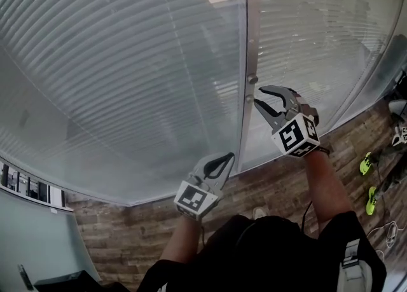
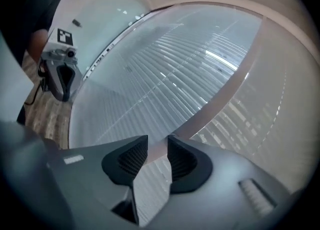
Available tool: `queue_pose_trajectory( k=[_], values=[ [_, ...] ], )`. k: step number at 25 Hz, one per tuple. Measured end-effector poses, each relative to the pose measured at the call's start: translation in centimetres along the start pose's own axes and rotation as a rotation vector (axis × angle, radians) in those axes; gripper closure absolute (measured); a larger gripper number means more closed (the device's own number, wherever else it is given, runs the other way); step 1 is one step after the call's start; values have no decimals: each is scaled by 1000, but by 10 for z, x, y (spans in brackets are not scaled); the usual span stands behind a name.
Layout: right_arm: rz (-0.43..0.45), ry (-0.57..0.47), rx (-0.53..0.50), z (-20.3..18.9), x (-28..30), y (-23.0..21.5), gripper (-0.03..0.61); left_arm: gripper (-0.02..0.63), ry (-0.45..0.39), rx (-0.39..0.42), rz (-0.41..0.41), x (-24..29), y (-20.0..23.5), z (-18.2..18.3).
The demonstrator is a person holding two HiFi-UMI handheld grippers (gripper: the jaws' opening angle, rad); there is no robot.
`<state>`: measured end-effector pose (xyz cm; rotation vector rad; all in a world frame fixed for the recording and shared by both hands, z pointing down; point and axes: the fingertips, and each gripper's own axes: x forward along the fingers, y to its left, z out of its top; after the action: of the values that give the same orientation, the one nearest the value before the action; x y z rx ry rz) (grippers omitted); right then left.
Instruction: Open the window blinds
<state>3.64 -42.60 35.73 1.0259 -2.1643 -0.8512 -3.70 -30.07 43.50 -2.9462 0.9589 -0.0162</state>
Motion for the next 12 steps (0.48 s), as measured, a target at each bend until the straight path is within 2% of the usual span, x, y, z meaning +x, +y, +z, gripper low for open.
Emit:
queue_pose_trajectory(
  k=[4,9,12],
  values=[
    [-26,79,-152,-2,12,-8,442,610,-9,-9,-6,-2,-8,-4],
    [-58,121,-228,-8,26,-15,430,610,11,-15,4,-8,-11,0],
    [-71,132,-255,-8,31,-19,420,610,-5,-15,14,-10,-10,-2]
  ],
)
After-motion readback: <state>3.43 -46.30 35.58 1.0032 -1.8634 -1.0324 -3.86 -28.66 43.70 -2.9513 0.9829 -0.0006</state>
